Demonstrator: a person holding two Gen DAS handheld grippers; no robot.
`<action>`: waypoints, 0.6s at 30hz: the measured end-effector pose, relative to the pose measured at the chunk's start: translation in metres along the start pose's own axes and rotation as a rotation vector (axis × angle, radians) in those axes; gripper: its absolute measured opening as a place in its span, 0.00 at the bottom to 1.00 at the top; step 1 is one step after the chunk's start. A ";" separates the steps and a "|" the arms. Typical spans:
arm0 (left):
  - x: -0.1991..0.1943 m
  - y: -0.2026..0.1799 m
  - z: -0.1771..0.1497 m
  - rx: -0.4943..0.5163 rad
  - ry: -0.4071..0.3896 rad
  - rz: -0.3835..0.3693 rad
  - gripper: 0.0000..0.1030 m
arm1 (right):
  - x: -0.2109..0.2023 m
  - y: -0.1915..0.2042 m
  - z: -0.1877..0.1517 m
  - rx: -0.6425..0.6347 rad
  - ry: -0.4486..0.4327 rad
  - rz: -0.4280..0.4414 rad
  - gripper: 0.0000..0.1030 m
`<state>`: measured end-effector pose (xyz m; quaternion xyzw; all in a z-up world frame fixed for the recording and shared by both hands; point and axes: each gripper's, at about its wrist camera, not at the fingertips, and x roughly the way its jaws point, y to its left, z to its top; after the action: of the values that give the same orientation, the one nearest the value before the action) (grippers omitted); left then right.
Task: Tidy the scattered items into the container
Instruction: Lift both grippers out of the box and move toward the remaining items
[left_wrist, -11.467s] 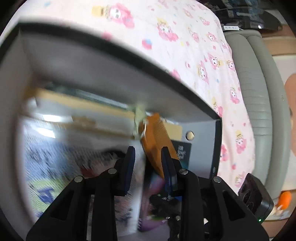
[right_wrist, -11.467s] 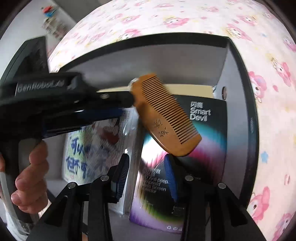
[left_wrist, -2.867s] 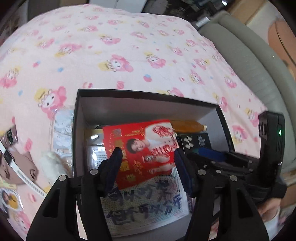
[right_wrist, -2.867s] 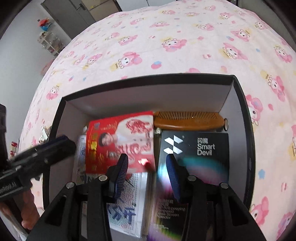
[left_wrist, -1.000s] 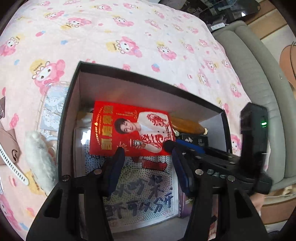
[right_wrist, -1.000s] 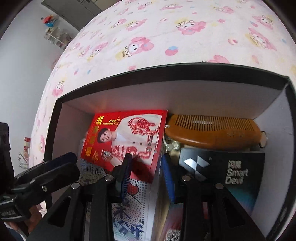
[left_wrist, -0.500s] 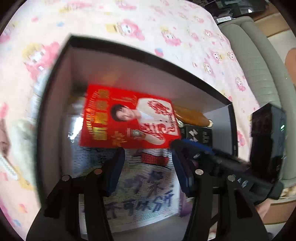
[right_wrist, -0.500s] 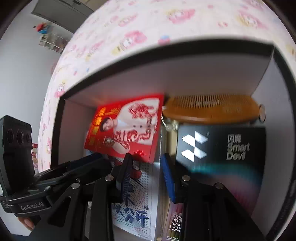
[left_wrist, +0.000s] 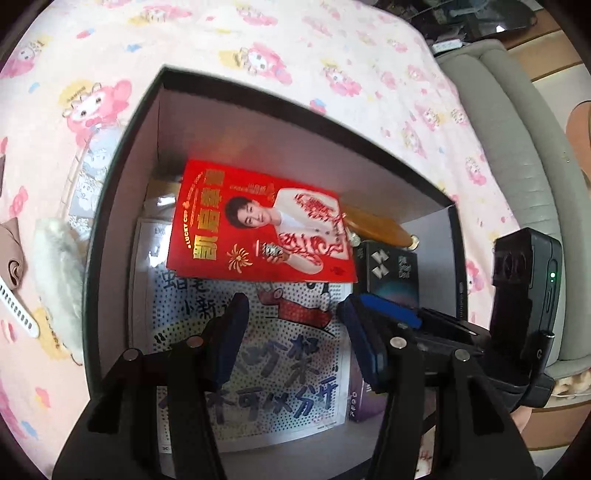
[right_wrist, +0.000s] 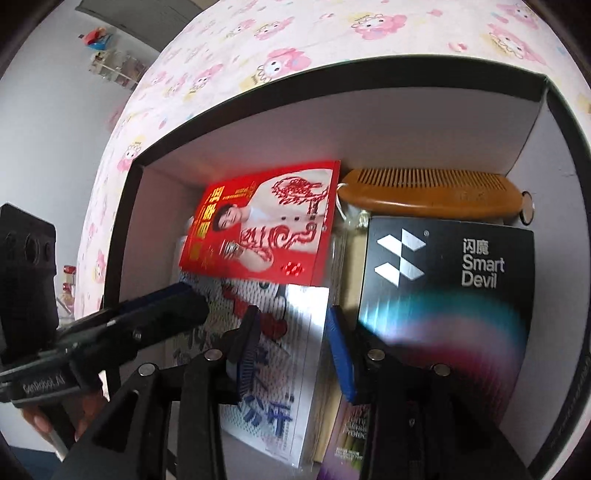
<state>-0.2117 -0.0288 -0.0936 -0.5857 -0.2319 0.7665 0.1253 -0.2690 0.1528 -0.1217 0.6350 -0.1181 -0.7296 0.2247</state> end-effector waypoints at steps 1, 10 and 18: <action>0.000 -0.004 -0.001 0.017 -0.016 0.005 0.53 | -0.005 0.001 -0.001 -0.007 -0.028 -0.032 0.33; -0.041 -0.048 -0.040 0.165 -0.171 0.046 0.56 | -0.056 0.022 -0.029 -0.066 -0.244 -0.124 0.34; -0.065 -0.064 -0.088 0.250 -0.194 0.020 0.56 | -0.098 0.035 -0.086 0.007 -0.385 -0.130 0.34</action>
<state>-0.1138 0.0149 -0.0249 -0.4911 -0.1399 0.8435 0.1667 -0.1693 0.1793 -0.0343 0.4907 -0.1200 -0.8502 0.1480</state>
